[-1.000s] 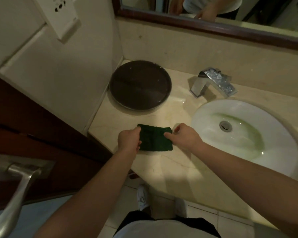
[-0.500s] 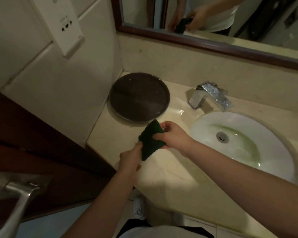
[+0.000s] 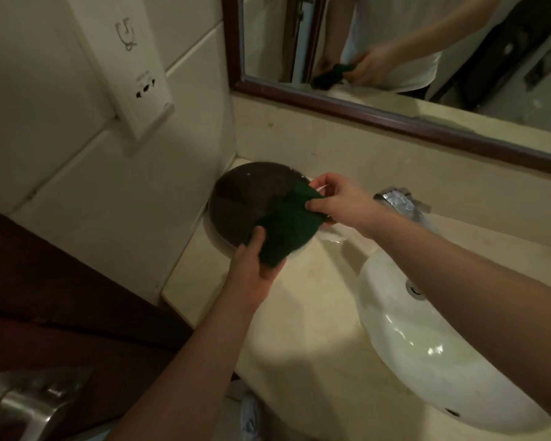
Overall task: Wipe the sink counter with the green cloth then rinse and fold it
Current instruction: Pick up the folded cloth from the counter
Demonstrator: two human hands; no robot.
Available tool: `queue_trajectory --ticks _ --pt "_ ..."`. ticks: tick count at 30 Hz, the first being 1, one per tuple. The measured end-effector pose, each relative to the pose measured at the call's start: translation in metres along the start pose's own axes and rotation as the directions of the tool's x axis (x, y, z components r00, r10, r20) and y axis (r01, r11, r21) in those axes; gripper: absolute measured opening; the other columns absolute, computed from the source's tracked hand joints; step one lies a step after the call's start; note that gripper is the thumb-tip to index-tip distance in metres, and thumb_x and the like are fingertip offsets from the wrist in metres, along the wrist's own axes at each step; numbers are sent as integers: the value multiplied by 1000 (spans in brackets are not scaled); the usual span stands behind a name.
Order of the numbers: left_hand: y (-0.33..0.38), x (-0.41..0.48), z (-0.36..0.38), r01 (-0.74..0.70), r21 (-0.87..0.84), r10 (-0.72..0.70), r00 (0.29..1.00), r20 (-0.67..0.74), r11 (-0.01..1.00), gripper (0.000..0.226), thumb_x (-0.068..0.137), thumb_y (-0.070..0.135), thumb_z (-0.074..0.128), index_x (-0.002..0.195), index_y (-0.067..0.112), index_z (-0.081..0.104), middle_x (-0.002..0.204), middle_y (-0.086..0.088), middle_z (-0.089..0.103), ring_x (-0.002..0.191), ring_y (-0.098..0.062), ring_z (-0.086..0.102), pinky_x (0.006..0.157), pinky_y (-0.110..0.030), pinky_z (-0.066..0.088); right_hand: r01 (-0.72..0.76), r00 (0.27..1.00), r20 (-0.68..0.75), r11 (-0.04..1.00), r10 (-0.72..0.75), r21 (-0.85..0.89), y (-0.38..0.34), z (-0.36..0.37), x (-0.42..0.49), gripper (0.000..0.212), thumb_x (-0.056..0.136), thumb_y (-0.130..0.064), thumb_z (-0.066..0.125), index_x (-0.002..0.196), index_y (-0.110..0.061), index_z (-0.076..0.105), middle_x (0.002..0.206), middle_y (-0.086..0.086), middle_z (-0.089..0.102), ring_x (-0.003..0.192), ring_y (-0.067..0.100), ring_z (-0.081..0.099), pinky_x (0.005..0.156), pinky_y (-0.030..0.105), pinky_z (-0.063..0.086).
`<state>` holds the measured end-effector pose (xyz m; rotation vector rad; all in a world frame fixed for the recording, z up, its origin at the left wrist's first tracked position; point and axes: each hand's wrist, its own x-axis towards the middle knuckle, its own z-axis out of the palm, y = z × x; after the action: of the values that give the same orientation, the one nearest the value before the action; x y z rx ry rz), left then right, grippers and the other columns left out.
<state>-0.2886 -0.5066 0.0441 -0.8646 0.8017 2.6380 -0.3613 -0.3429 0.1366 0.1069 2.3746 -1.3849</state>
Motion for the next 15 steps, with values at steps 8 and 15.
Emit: queue_trajectory --ticks 8,15 --pt "-3 72 21 -134 754 427 880 -207 643 62 81 13 73 136 10 43 132 -11 54 120 -30 54 105 -46 45 -97 976 -204 993 81 -69 57 18 94 19 84 -13 71 92 -21 56 87 5 58 80 25 64 72 42 60" --pt "-17 72 32 84 916 425 867 -261 391 75 84 17 67 144 6 24 141 -17 37 122 -35 47 100 -40 44 50 964 -204 866 -173 -497 79 23 93 32 86 -16 58 117 -18 61 115 7 64 105 26 59 90 36 49"
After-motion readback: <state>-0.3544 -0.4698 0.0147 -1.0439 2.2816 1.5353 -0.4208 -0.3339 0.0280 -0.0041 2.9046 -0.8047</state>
